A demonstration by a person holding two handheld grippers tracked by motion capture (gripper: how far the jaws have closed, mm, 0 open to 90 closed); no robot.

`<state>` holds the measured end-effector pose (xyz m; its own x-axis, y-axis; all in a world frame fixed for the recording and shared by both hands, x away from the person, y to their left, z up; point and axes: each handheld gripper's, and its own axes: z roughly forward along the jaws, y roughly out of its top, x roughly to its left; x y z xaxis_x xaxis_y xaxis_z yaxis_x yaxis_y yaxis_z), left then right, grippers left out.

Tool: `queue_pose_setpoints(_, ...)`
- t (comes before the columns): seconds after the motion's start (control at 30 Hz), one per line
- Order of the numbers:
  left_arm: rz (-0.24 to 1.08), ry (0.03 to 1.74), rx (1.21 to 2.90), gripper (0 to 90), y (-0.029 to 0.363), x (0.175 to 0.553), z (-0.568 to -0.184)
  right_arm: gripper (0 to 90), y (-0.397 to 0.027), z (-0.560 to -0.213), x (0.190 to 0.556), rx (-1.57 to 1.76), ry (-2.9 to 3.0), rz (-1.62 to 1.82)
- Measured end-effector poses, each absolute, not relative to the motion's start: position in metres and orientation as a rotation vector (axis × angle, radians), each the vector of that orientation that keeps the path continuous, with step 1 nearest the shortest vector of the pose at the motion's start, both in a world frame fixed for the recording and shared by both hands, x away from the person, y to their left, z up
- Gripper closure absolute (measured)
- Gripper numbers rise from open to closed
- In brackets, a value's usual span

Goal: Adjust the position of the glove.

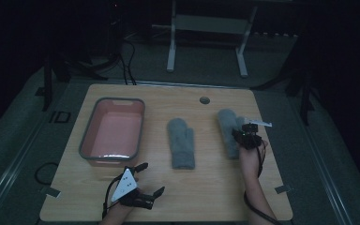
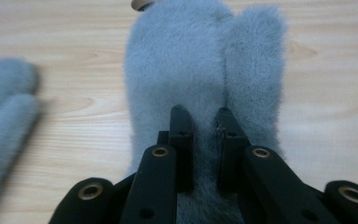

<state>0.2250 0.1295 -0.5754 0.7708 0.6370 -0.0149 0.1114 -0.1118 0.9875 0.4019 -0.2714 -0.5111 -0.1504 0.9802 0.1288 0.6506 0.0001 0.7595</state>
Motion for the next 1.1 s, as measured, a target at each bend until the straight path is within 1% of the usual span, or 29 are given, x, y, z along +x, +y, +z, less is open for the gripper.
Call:
queue_pose_setpoints(0.13,0.495,0.604,1.643,0.3,0.130,0.225,-0.575,80.4,-0.271,-0.512,0.381,1.729,1.788,0.965)
queue_pose_setpoints(0.3,0.493,0.598,1.642,0.3,0.129,0.225,-0.576,80.4,-0.276,-0.518,0.366,1.770,1.757,0.924)
queue_pose_setpoints(0.6,0.491,0.610,1.641,0.3,0.129,0.225,-0.575,77.5,-0.288,-0.545,0.368,1.817,1.758,0.838)
queue_pose_setpoints(0.73,0.490,0.614,1.633,0.3,0.131,0.225,-0.576,75.3,-0.288,-0.545,0.369,1.805,1.769,0.842)
queue_pose_setpoints(0.83,0.493,0.612,1.633,0.3,0.131,0.225,-0.576,69.1,-0.290,-0.542,0.368,1.804,1.791,0.851)
queue_pose_setpoints(0.9,0.494,0.611,1.633,0.3,0.131,0.225,-0.576,60.8,-0.293,-0.537,0.367,1.793,1.822,0.869)
queue_pose_setpoints(1.03,0.495,0.622,1.628,0.3,0.131,0.225,-0.576,47.9,-0.298,-0.523,0.364,1.673,1.889,0.908)
queue_pose_setpoints(1.1,0.487,0.626,1.626,0.3,0.131,0.226,-0.576,47.6,-0.301,-0.518,0.362,1.589,1.941,0.930)
